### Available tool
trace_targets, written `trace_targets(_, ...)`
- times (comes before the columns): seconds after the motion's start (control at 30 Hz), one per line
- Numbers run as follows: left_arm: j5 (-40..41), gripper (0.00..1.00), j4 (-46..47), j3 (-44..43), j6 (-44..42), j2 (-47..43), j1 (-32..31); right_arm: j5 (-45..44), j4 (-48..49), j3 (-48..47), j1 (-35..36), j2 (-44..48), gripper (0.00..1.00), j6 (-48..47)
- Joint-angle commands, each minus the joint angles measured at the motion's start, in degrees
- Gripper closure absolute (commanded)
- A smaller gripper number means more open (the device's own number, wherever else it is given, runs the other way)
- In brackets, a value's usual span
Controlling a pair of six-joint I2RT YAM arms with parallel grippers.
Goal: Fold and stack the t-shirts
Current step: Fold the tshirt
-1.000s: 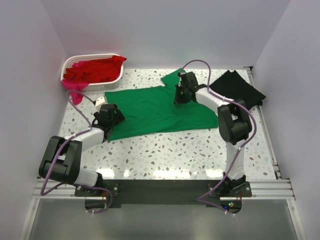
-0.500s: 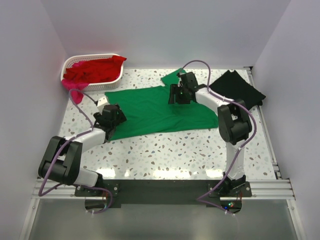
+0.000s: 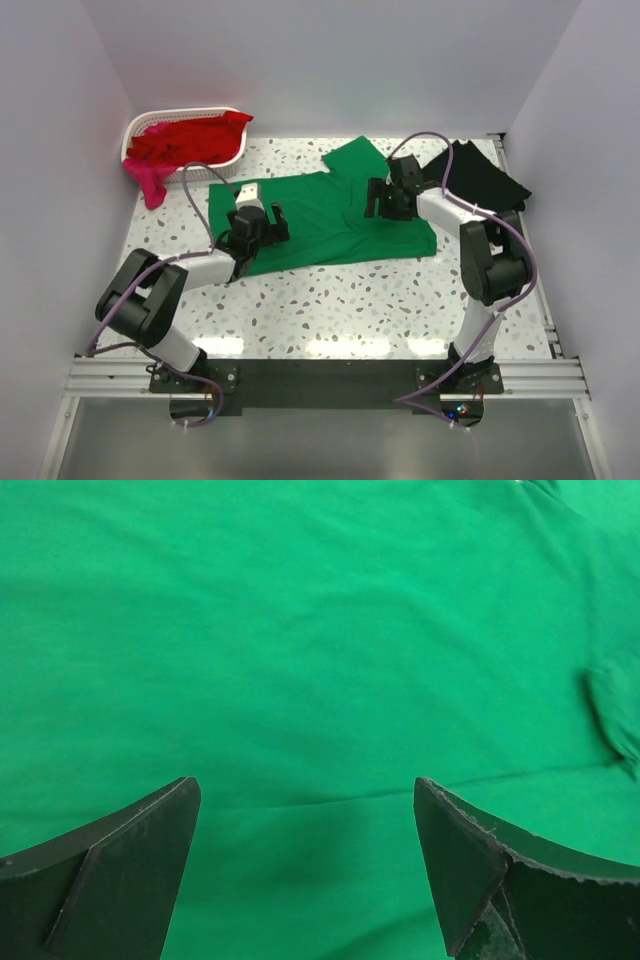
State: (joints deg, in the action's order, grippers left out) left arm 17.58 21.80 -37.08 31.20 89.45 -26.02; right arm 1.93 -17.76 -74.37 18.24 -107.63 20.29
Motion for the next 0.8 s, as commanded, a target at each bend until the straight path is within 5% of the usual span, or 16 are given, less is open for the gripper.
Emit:
trace_targets(0.0,-7.9,0.07,10.1,-0.2,-1.2,3.3,0.0,-1.8,2.6,1.3,-0.6,-0.1,0.21,1.6)
trace_targets(0.3,-7.5,0.07,3.9,1.1,5.5,5.9,2.8,-4.7,-0.8,4.4,-0.6,-1.0,0.23,4.6)
trace_targets(0.77,-3.4,0.08,4.0,17.2,13.4,-6.6,3.5,-9.2,-4.7,18.6,6.0,7.8,0.27,9.8)
